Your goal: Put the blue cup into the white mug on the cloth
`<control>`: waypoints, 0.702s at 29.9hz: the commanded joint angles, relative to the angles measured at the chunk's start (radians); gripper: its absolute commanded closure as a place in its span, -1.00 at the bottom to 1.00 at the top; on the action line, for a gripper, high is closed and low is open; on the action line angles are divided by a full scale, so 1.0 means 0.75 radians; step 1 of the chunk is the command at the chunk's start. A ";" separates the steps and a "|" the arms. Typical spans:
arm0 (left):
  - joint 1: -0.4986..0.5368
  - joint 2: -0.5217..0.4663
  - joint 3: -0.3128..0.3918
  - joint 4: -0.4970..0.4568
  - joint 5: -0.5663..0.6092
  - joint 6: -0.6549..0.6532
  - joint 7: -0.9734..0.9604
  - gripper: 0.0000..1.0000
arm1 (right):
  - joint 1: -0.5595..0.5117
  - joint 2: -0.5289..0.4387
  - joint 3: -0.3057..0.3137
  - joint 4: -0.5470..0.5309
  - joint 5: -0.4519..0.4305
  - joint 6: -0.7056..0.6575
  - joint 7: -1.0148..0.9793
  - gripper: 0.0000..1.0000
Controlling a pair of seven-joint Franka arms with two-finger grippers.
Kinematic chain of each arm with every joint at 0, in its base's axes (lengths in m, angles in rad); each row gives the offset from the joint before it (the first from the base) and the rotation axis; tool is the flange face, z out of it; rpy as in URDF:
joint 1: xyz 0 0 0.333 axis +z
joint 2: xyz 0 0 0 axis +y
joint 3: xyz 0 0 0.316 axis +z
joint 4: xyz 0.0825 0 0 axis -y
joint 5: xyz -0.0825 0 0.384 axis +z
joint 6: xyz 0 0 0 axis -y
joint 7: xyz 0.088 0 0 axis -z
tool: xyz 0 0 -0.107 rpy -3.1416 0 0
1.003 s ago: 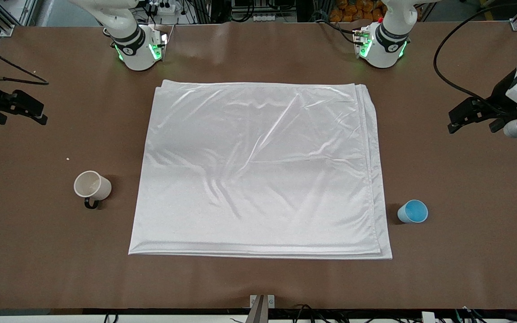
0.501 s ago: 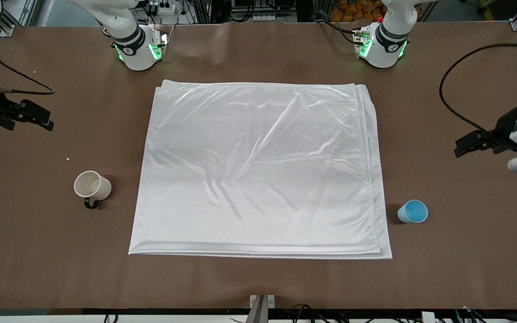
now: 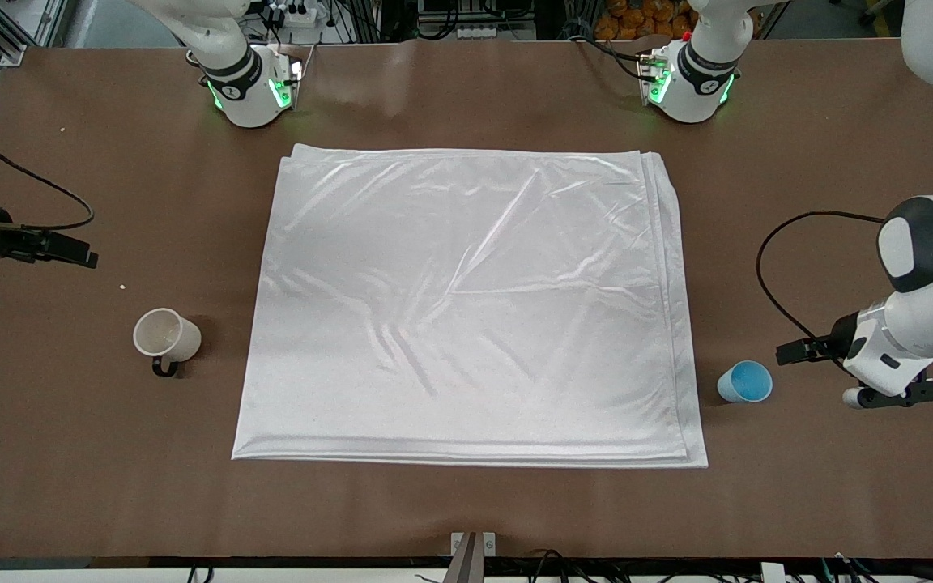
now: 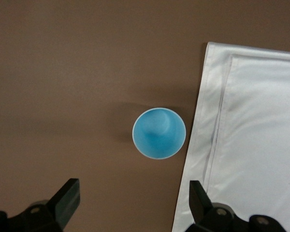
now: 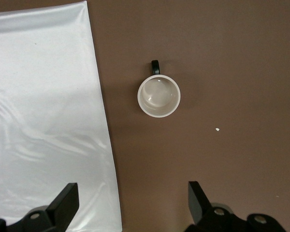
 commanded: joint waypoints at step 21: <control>0.019 0.259 -0.005 0.022 0.041 0.314 0.002 -1.00 | -0.099 0.543 0.007 0.215 0.018 0.345 0.044 -1.00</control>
